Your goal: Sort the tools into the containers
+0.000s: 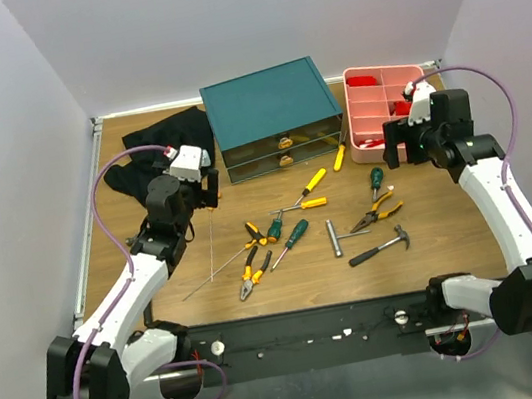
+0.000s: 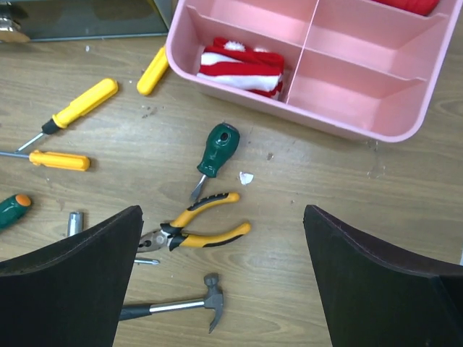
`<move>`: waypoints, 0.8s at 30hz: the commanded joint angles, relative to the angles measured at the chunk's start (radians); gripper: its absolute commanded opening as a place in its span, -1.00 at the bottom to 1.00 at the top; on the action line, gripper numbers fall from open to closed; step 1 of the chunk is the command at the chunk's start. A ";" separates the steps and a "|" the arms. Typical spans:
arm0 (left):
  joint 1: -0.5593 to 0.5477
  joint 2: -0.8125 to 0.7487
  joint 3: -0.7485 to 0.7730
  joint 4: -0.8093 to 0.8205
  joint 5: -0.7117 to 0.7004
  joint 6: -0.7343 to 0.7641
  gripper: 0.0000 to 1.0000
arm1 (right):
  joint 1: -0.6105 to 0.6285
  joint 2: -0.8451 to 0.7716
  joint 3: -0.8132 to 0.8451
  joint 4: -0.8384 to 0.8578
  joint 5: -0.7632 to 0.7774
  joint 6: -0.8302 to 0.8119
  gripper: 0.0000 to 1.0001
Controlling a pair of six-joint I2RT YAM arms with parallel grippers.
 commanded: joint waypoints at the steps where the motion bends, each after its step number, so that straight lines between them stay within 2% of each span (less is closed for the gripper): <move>1: 0.008 0.017 0.037 -0.107 -0.092 -0.131 0.98 | 0.000 -0.039 -0.032 0.034 -0.043 -0.006 1.00; 4: 0.055 0.039 0.072 -0.097 -0.120 -0.207 0.98 | 0.001 -0.047 -0.006 -0.011 -0.280 -0.112 1.00; 5: 0.080 0.046 0.091 -0.116 -0.117 -0.213 0.98 | 0.001 -0.050 -0.010 -0.002 -0.438 -0.150 0.94; 6: 0.091 0.056 0.112 -0.136 -0.102 -0.205 0.98 | 0.006 -0.056 -0.019 0.020 -0.497 -0.150 0.84; 7: 0.104 0.080 0.169 -0.164 -0.053 -0.195 0.98 | 0.019 -0.055 -0.031 0.087 -0.517 -0.124 0.82; 11: 0.128 0.131 0.310 -0.377 -0.045 -0.234 0.98 | 0.172 0.036 -0.009 0.129 -0.443 -0.049 0.78; 13: 0.146 0.114 0.330 -0.408 -0.019 -0.242 0.98 | 0.223 0.050 -0.016 0.203 -0.412 -0.031 0.78; 17: 0.187 0.045 0.297 -0.413 0.092 -0.233 0.98 | 0.352 0.126 0.014 0.253 -0.268 -0.003 0.77; 22: 0.253 -0.041 0.208 -0.410 0.236 -0.293 0.98 | 0.418 0.277 0.103 0.300 -0.200 0.038 0.71; 24: 0.295 -0.065 0.183 -0.416 0.291 -0.325 0.98 | 0.460 0.310 0.134 0.320 -0.097 0.066 0.73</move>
